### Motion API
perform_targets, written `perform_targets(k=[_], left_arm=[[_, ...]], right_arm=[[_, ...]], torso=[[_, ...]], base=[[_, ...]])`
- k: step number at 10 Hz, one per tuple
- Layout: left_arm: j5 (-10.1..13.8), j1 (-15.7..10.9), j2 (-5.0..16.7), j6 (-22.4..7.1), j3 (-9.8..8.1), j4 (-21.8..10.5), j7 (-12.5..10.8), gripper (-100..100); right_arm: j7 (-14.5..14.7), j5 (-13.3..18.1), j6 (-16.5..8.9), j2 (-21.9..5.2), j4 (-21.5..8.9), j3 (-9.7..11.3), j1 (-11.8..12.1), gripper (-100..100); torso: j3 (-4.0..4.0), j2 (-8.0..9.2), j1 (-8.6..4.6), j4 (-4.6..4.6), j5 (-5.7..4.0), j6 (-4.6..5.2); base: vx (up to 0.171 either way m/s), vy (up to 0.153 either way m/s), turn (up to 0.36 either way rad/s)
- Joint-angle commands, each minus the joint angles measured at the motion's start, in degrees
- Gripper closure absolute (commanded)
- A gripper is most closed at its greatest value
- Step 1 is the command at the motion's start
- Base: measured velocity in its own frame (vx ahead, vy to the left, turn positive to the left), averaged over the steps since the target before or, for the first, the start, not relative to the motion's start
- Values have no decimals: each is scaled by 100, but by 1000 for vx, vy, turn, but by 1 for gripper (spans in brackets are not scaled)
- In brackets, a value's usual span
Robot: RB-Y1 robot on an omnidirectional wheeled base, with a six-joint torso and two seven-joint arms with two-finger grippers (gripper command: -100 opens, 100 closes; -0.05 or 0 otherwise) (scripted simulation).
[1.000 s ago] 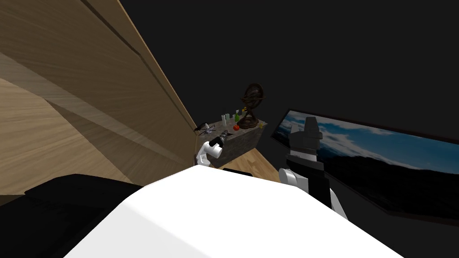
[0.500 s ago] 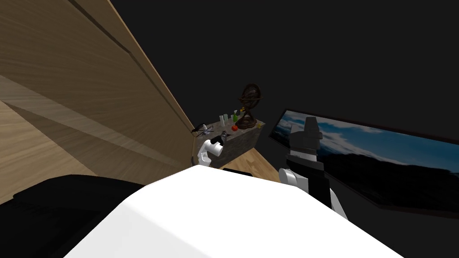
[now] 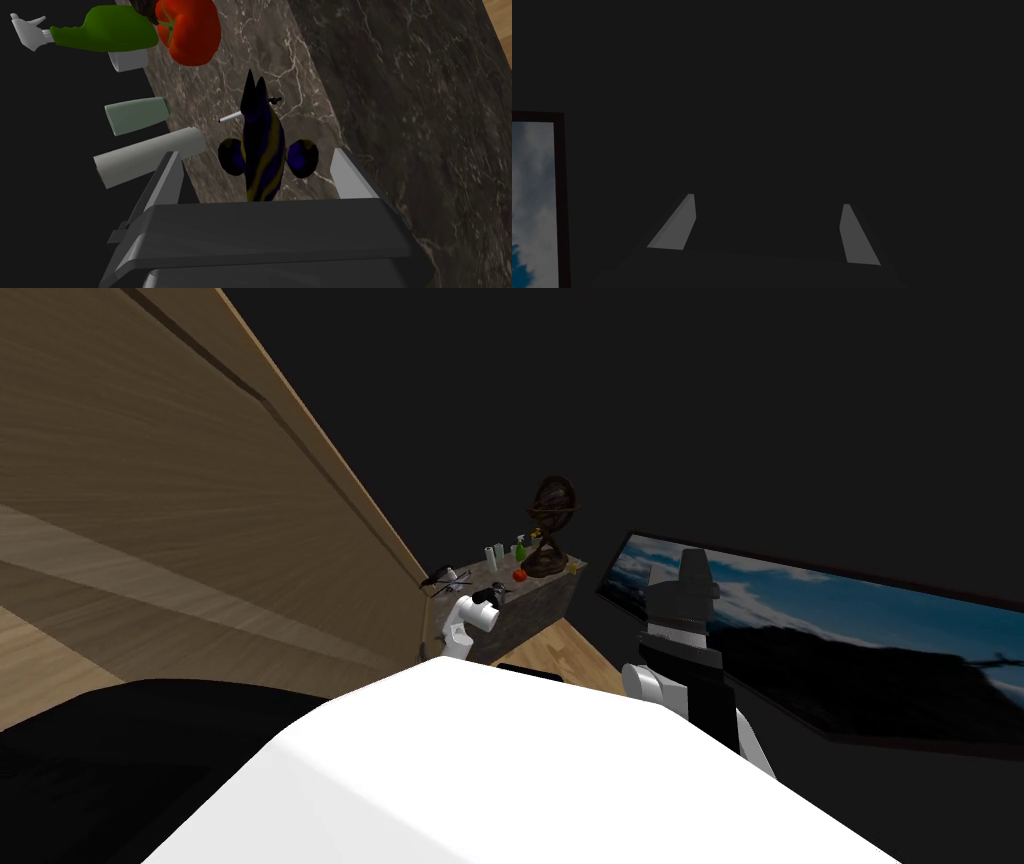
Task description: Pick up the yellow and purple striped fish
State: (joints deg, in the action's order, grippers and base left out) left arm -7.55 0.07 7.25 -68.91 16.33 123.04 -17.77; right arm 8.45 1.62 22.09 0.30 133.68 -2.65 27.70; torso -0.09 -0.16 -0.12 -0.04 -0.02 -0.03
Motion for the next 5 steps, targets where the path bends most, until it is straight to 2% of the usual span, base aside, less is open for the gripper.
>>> perform_targets(k=[1, 5], left_arm=[[-15, -49, -16, -173, -18, -21, -30, -100], [-102, -318, -156, -826, -147, -113, -147, -100]], right_arm=[[0, 0, 0, 0, 0, 0, 0, 0], [0, 0, 0, 0, 0, 0, 0, 0]], torso=[[0, 0, 0, 0, 0, 0], [-1, -2, 0, -1, 0, -1]], base=[[34, -13, -36], [40, -14, -74]])
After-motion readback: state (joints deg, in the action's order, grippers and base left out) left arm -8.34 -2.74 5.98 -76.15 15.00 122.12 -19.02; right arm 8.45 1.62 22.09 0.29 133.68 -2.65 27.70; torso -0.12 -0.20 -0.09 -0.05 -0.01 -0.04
